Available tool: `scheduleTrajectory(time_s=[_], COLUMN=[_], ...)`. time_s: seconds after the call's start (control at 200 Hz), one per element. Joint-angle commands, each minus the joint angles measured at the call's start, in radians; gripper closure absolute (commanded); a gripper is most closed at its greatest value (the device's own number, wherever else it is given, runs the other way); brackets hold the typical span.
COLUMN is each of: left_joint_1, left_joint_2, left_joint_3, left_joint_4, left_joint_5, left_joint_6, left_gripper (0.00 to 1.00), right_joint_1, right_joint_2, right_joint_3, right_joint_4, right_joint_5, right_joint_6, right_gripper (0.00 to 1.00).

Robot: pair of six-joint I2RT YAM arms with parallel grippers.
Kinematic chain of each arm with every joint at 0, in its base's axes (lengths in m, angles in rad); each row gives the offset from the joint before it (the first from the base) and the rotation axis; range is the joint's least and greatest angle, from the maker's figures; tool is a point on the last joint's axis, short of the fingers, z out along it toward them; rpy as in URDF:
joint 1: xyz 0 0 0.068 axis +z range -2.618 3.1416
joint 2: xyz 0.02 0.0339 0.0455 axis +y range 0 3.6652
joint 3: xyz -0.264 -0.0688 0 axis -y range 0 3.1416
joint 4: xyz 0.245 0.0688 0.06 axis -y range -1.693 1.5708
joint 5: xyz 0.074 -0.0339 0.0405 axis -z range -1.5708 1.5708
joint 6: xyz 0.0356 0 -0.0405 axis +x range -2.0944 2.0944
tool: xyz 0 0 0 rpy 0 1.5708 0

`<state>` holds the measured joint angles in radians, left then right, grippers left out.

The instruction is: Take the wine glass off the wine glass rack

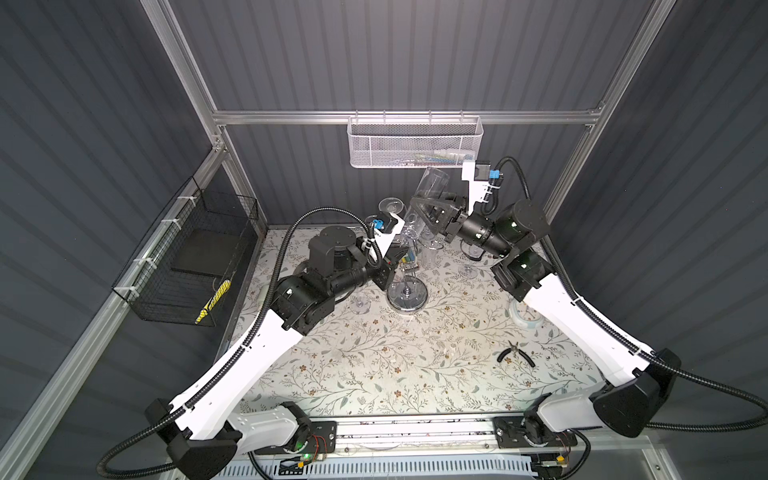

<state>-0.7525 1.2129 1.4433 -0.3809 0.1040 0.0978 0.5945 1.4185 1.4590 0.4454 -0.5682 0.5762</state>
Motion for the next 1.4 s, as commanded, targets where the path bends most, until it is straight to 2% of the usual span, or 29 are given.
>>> scheduleTrajectory(time_s=[0.0, 0.065, 0.17, 0.245, 0.49, 0.67, 0.92, 1.106, 1.236, 1.396], left_joint_1=[-0.005, -0.005, -0.005, -0.006, -0.005, -0.005, -0.005, -0.005, -0.005, -0.005], left_joint_2=[-0.024, -0.030, -0.050, -0.069, -0.123, -0.157, -0.187, -0.190, -0.193, -0.195], left_joint_3=[0.025, 0.021, 0.001, -0.019, -0.068, -0.093, -0.120, -0.130, -0.148, -0.163], left_joint_4=[0.009, 0.013, 0.030, 0.050, 0.078, 0.091, 0.100, 0.109, 0.135, 0.172], left_joint_5=[-0.008, -0.013, -0.022, -0.031, -0.061, -0.091, -0.121, -0.151, -0.182, -0.213], left_joint_6=[0.022, 0.022, 0.020, 0.016, -0.002, -0.015, -0.030, -0.042, -0.071, -0.115], left_gripper=[1.00, 0.92, 0.67, 0.54, 0.25, 0.21, 0.19, 0.19, 0.19, 0.19], right_joint_1=[0.003, 0.004, 0.004, 0.003, -0.003, -0.059, -0.216, -0.329, -0.424, -0.555], right_joint_2=[-0.005, -0.008, -0.019, -0.026, -0.059, -0.121, -0.208, -0.276, -0.293, -0.350], right_joint_3=[-0.002, -0.005, -0.020, -0.024, -0.023, 0.000, 0.060, 0.032, -0.025, -0.148], right_joint_4=[0.051, 0.057, 0.073, 0.073, 0.056, -0.035, -0.223, -0.348, -0.359, -0.291], right_joint_5=[-0.022, -0.024, -0.016, -0.015, -0.010, 0.012, 0.010, 0.090, 0.133, 0.182], right_joint_6=[0.016, 0.011, -0.001, -0.008, -0.052, -0.139, -0.270, -0.459, -0.537, -0.589], right_gripper=[0.57, 0.57, 0.58, 0.59, 0.59, 0.60, 0.61, 0.61, 0.61, 0.61])
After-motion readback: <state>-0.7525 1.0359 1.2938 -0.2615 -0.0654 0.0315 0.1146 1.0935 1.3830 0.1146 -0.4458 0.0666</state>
